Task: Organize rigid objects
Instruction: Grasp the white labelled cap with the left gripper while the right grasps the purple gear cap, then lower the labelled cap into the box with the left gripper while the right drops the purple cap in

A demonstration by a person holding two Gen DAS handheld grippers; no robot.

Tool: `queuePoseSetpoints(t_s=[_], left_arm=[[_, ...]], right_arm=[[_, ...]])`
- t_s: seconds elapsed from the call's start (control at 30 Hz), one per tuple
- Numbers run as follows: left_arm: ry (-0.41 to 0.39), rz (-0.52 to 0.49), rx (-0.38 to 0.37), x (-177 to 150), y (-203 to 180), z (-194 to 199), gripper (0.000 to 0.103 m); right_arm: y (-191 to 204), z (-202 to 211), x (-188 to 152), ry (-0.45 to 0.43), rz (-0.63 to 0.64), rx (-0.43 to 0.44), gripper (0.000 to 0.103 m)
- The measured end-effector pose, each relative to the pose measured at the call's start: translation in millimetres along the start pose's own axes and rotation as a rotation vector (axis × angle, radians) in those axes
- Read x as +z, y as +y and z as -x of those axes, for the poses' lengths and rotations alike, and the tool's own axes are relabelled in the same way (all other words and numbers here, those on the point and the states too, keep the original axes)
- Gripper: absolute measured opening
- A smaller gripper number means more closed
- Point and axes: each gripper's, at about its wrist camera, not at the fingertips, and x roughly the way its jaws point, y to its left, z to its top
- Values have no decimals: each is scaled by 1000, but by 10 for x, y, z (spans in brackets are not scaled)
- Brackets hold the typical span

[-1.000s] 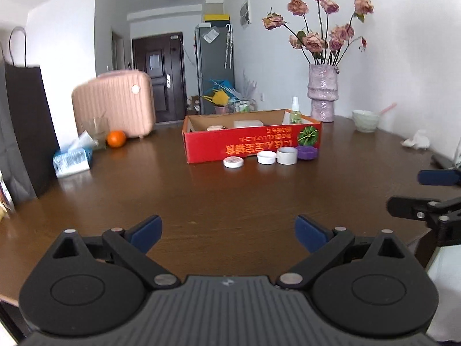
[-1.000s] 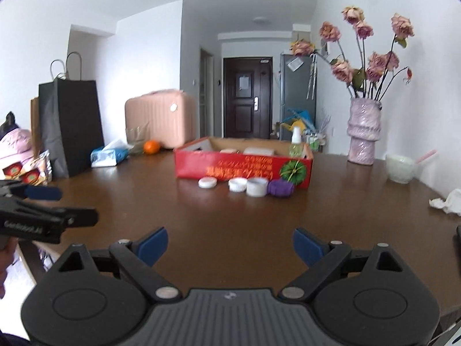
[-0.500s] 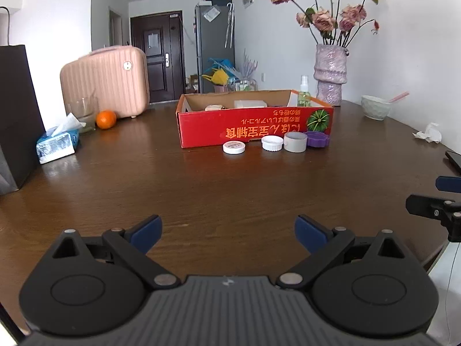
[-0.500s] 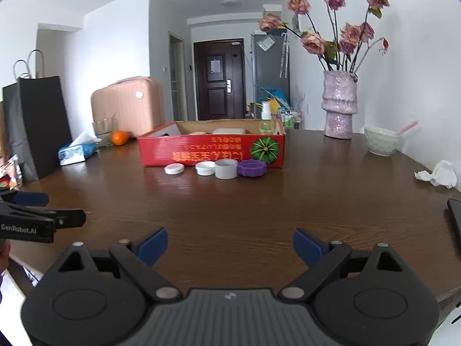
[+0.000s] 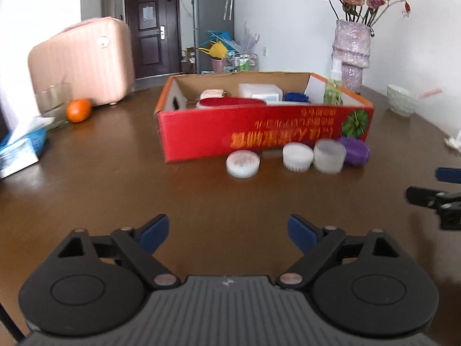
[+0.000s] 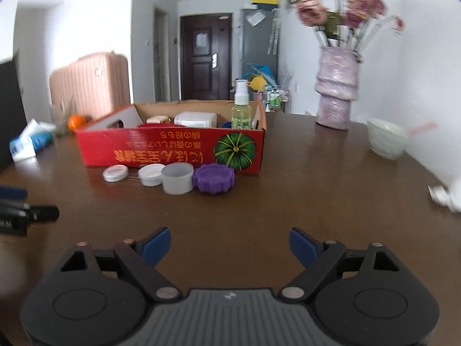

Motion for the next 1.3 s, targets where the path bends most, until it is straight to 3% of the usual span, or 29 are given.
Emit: queuePoseSetpoints(t_s=[0.13, 0.2, 0.33, 0.43, 0.83, 1.07, 1.3], left_arm=[[69, 36, -38, 274, 49, -500, 71], [88, 62, -76, 354, 75, -717, 68], [62, 43, -71, 475, 55, -922, 57], [36, 4, -64, 488, -3, -992, 41], [9, -39, -33, 434, -67, -932, 40], [7, 60, -35, 271, 96, -385, 40], [0, 129, -33, -199, 238, 575, 40]], right_arm=[[-15, -491, 297, 30, 10, 40, 76], [4, -729, 381, 72, 8, 34, 68], [8, -938, 415, 85, -20, 62, 62], [-23, -1005, 445, 80, -63, 83, 46], [-118, -968, 402, 40, -110, 103, 45], [-130, -654, 272, 3, -120, 77, 45], [9, 333, -195, -55, -215, 161, 45]])
